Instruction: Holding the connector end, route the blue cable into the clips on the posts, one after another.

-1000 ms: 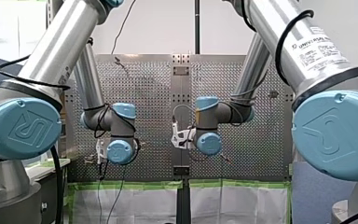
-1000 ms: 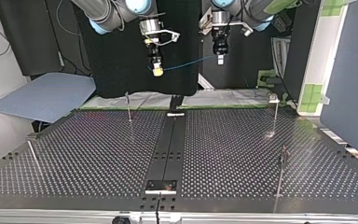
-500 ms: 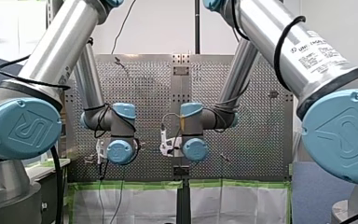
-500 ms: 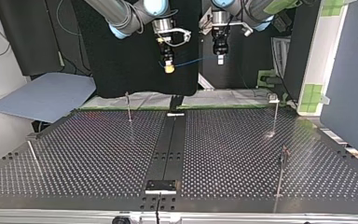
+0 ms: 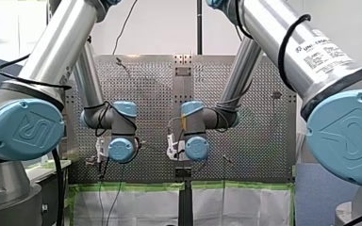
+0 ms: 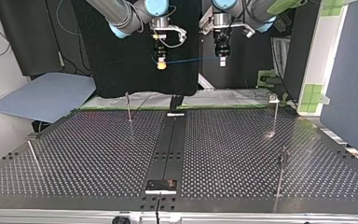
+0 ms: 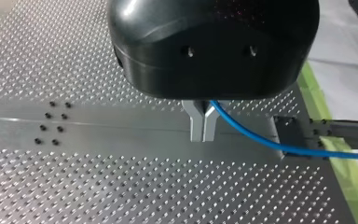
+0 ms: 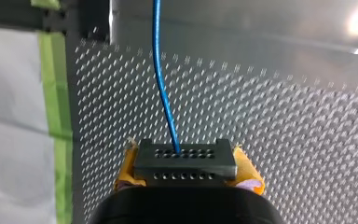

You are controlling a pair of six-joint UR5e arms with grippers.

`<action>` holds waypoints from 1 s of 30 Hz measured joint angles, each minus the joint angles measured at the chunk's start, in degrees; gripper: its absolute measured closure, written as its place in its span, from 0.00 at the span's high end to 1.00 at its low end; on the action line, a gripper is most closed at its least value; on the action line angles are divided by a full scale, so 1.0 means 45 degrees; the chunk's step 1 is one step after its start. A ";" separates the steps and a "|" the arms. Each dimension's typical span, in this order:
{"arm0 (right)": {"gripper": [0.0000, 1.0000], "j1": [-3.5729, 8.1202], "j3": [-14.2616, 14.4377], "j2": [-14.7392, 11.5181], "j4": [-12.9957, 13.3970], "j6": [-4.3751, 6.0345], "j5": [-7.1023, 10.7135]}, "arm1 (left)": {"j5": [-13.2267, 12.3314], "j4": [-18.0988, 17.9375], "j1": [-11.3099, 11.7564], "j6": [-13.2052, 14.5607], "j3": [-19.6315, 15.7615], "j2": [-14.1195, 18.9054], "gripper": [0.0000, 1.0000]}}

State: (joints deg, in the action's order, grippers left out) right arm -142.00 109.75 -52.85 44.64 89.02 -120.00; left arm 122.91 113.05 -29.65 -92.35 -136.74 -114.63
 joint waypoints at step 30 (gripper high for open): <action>0.00 0.0971 -0.1690 -0.3127 -0.2161 0.1544 0.1918 | -0.0408 0.3339 0.1265 -0.2236 0.0050 0.3335 0.00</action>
State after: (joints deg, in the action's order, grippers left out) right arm -137.63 102.14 -66.92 34.92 95.96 -111.37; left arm 121.08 128.08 -23.95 -102.41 -136.51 -99.62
